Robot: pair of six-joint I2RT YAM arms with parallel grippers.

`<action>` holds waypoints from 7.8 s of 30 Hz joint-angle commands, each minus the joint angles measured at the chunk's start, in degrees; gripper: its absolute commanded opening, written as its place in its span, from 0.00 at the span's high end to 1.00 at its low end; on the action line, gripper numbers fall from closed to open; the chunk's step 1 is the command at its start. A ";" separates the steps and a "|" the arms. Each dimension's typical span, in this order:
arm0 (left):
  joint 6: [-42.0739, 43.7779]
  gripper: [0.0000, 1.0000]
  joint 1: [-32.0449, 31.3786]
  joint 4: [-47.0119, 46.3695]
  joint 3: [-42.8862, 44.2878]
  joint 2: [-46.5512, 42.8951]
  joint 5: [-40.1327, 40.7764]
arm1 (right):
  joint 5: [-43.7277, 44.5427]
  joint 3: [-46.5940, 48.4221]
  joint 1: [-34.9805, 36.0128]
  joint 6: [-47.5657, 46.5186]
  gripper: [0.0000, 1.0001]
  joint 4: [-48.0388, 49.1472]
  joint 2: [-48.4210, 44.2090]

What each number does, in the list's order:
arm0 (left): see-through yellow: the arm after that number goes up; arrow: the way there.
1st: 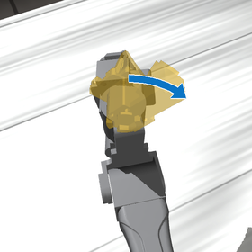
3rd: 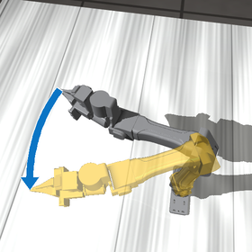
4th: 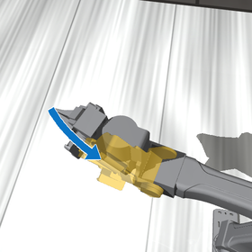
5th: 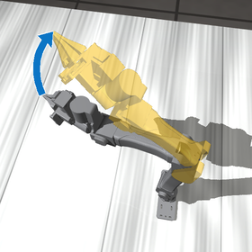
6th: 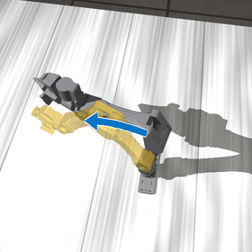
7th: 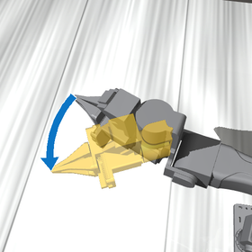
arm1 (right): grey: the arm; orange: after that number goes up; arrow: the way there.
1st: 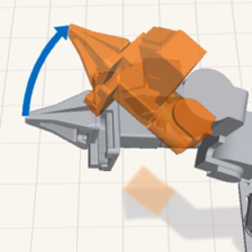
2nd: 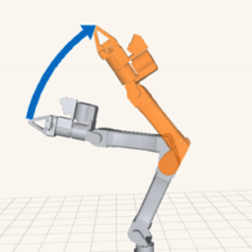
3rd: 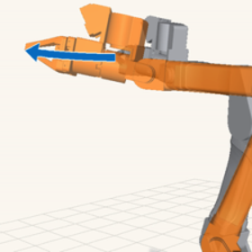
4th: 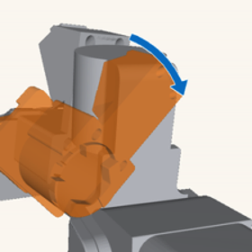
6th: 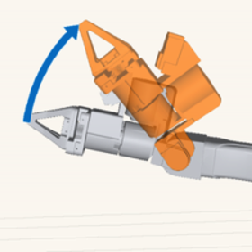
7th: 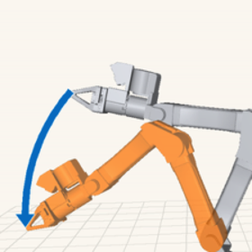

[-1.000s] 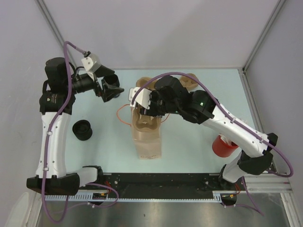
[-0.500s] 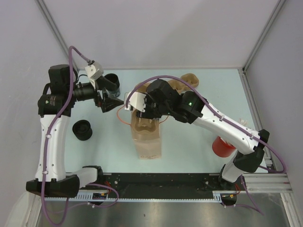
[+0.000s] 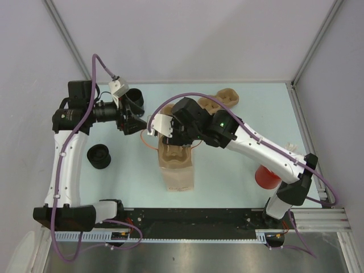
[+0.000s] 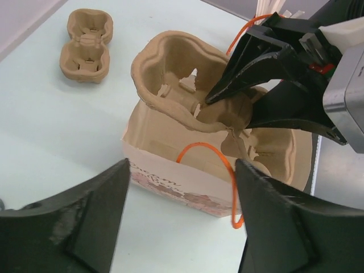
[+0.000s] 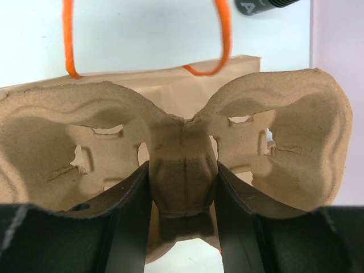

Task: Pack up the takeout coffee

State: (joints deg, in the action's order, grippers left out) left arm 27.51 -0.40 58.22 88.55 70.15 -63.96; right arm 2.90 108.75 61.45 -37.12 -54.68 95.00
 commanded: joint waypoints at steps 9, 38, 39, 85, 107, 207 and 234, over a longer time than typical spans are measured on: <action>1.94 0.41 -0.65 1.73 -0.49 1.13 -3.88 | -1.31 0.24 -0.02 0.12 0.52 -0.43 0.54; -9.57 1.00 -0.74 -13.91 -13.40 -11.35 8.93 | -7.73 -0.73 -1.16 2.50 0.53 -3.07 2.91; -9.75 1.00 -0.74 -14.27 -13.67 -11.44 9.47 | -8.34 -0.82 -1.07 2.50 0.53 -3.33 3.34; -14.67 1.00 -0.74 -19.10 -16.75 -11.61 15.19 | 1.33 1.82 3.06 -0.85 0.53 -5.00 7.04; -16.17 1.00 -0.65 -19.98 -17.36 -11.97 16.06 | -18.81 7.17 -5.73 10.58 0.56 -10.71 12.84; -12.92 0.98 -1.44 -15.94 -15.16 -9.94 18.09 | -26.45 -0.56 -14.78 -9.37 0.35 -7.20 -12.21; -15.55 1.00 -16.02 -16.65 15.32 10.77 27.49 | -20.56 5.16 -18.21 -0.23 1.00 -0.35 -15.98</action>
State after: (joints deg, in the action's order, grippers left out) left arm 13.45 -13.63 42.87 95.53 76.73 -39.03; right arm -20.16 112.16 43.99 -38.92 -58.22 81.95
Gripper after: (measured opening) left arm 0.009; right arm 0.010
